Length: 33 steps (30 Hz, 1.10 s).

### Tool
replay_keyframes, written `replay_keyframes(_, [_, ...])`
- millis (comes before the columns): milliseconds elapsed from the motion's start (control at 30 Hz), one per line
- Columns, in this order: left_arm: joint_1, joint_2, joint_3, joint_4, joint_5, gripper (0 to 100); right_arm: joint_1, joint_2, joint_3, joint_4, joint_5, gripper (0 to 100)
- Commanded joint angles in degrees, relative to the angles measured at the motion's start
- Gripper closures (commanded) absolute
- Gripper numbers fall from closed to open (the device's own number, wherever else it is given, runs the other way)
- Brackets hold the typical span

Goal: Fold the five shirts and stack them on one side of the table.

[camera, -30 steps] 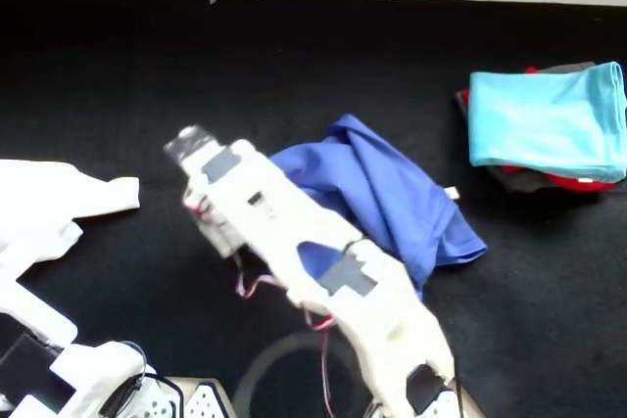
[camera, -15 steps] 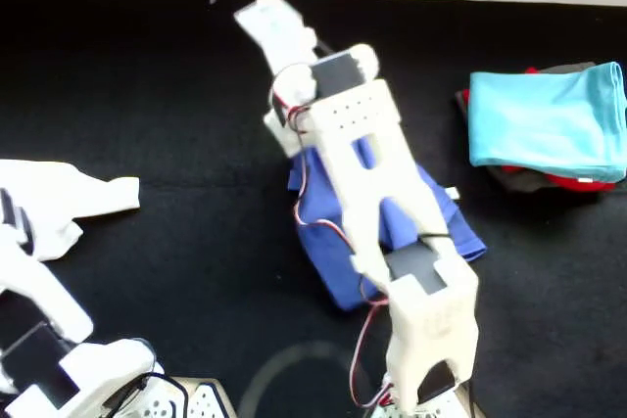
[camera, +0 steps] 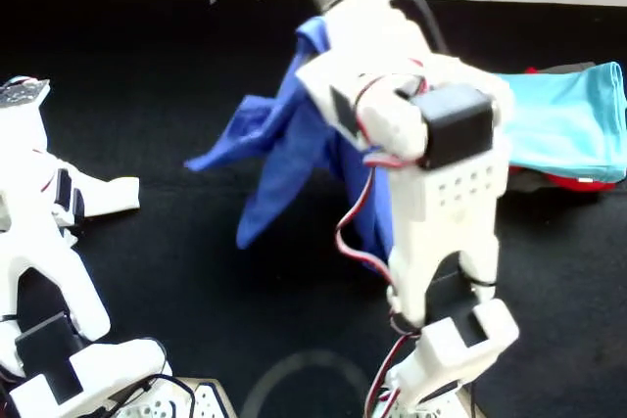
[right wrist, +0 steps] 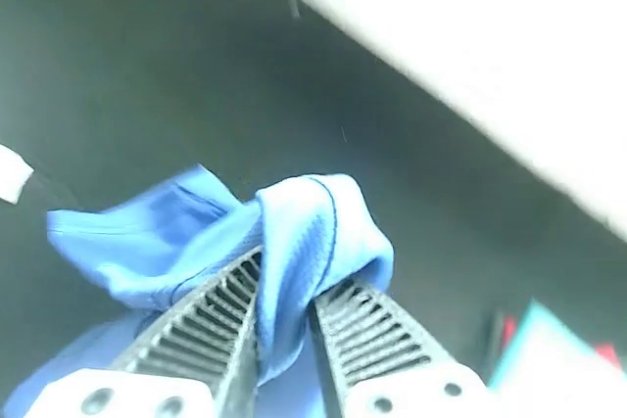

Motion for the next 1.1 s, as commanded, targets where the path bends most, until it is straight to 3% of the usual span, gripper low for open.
replay_keyframes(0, [0.6,-2.5,-0.3,0.4,-0.1,91,5.2,-2.0,12.7,-2.3,-0.3,99.1])
replay_keyframes(233, [0.6,-2.6,-0.3,2.6,-0.1,91,14.5,-2.0,41.5,-26.1,-0.3,99.1])
replay_keyframes(433, [0.6,-2.6,-0.3,2.6,-0.1,91,15.4,-2.0,56.0,-41.7,-0.3,98.5])
replay_keyframes(633, [0.6,-2.6,-0.3,2.5,-0.1,91,15.4,-3.2,53.8,-34.9,-0.6,78.5])
replay_keyframes(867, [0.6,-2.6,-0.7,2.1,-0.1,91,10.8,-7.5,42.2,-21.2,-0.6,78.3])
replay_keyframes(1067, [0.6,-2.4,-0.7,2.0,-0.1,91,-2.8,-6.5,39.3,-11.7,-0.4,79.7])
